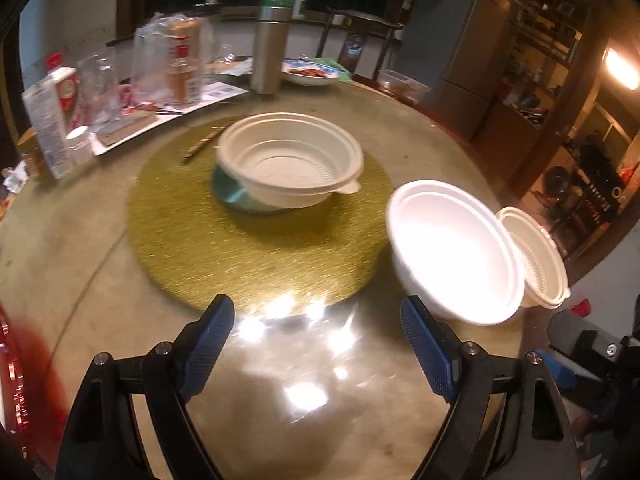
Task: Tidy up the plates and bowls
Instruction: 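Move both tools to the white foam bowls and close them on a bowl rim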
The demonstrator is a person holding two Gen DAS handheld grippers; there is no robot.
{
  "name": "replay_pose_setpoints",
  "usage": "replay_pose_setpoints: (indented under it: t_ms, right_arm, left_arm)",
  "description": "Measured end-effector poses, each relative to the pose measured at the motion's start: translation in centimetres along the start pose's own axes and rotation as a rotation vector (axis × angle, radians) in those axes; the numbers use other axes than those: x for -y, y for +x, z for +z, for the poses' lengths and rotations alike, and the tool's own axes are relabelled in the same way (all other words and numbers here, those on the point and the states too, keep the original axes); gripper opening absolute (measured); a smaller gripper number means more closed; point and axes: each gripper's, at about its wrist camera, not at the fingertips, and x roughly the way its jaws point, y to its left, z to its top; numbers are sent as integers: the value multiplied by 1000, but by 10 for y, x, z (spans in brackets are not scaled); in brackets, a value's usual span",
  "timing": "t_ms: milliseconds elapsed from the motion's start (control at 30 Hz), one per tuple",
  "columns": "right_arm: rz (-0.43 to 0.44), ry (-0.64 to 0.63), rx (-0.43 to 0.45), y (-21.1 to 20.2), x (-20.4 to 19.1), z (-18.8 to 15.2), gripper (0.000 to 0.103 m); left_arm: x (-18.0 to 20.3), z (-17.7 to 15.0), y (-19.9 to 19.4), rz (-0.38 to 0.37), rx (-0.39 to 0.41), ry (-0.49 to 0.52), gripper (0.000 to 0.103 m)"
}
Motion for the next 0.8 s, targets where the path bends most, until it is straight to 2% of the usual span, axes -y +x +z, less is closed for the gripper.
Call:
replay_pose_setpoints:
  t_ms: [167, 367, 533, 600, 667, 800]
  right_arm:
    - [19, 94, 22, -4, 20, 11, 103]
    - [37, 174, 54, -3, 35, 23, 103]
    - [54, 211, 54, 7, 39, 33, 96]
    - [50, 206, 57, 10, 37, 34, 84]
    - [40, 205, 50, 16, 37, 36, 78]
    - [19, 208, 42, 25, 38, 41, 78]
  left_arm:
    - [11, 12, 9, -3, 3, 0, 85]
    - [20, 18, 30, -21, -42, -23, 85]
    - [23, 19, 42, -20, -69, -32, 85]
    - [23, 20, 44, -23, -72, -40, 85]
    - [24, 21, 46, -18, -71, -39, 85]
    - [27, 23, 51, -22, -69, -38, 85]
